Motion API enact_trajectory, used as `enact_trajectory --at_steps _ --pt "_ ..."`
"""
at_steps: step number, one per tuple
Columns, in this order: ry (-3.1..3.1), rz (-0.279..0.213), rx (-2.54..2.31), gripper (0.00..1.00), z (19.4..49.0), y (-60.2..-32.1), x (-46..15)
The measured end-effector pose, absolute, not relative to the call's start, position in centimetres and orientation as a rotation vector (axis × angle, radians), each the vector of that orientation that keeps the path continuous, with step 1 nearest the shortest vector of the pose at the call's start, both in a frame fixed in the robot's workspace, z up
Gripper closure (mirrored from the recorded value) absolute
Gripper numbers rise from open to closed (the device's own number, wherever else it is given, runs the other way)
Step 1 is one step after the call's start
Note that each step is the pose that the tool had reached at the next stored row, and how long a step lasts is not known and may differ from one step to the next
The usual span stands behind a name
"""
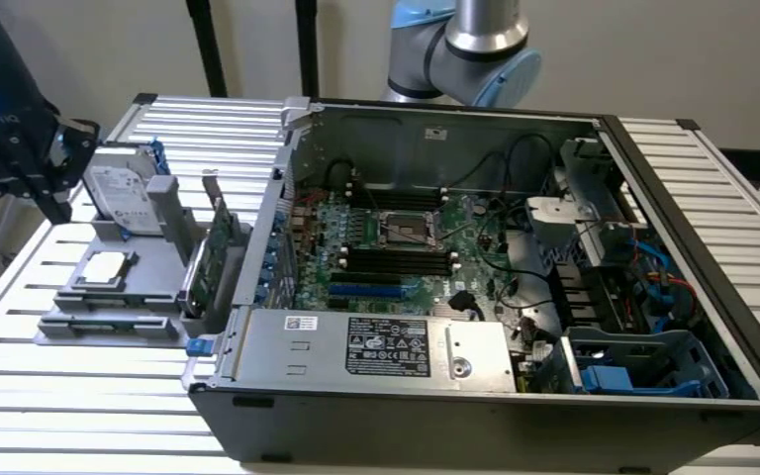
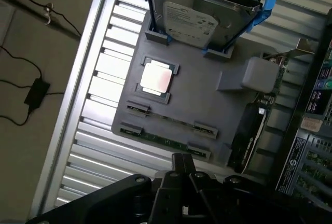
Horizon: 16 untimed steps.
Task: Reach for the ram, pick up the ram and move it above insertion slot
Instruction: 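Pick up the ram and move it above insertion slot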
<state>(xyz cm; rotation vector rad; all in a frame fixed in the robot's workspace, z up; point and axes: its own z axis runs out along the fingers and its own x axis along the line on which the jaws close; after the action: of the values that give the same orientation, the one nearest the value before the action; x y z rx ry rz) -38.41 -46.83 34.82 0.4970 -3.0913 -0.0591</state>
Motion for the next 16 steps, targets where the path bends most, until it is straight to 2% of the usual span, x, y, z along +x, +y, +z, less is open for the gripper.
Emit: enact_trajectory --at_steps 16 --pt "-2.983 -0.056 0.938 0.89 34.21 -46.83 -38.41"
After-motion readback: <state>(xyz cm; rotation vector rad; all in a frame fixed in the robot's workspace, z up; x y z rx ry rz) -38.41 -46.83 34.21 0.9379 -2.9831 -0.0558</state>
